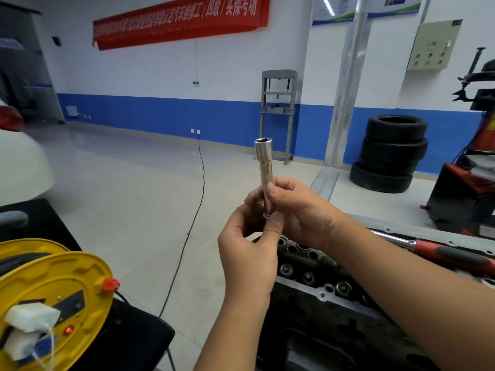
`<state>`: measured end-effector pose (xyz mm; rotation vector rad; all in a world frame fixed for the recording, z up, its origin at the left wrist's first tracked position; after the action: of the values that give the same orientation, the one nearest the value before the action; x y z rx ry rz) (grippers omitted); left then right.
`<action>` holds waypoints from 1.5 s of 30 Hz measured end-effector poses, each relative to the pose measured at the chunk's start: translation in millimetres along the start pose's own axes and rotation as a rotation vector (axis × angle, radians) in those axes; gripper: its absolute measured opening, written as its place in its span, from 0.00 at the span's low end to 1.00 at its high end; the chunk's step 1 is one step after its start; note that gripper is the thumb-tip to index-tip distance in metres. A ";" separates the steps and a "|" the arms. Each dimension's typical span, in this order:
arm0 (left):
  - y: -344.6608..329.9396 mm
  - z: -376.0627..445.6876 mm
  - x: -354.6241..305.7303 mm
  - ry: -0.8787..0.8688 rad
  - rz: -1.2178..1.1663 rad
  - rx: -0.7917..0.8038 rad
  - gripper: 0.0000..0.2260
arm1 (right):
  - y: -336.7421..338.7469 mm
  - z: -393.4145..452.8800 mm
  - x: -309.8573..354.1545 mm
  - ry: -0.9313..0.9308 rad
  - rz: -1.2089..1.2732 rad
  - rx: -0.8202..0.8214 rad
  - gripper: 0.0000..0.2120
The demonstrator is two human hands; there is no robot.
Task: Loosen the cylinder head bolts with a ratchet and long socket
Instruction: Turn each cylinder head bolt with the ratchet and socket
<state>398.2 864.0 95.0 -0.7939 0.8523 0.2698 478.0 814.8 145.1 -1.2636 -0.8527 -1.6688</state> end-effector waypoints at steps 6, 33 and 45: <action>-9.9 -2.6 4.5 0.094 -0.098 0.088 0.13 | 3.8 1.1 -3.3 -0.011 -0.055 -0.040 0.15; -5.9 -2.7 0.1 0.039 0.003 0.052 0.08 | 4.5 -0.6 -3.9 -0.016 -0.032 -0.037 0.15; -2.6 0.4 0.9 0.035 0.066 0.017 0.04 | -5.9 1.4 -2.9 0.001 -0.004 0.061 0.18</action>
<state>400.3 862.5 95.7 -0.7579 0.9133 0.3074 473.5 819.0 142.5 -1.2208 -0.8991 -1.6342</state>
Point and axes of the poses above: each hand's wrist, its own z-axis towards the middle knuckle, its own y-axis out of the back of the hand, x = y × z, the point moved 9 cm from there along z, towards the middle knuckle, and after that the axes turned 10 degrees about -z, right-handed, at the moved point
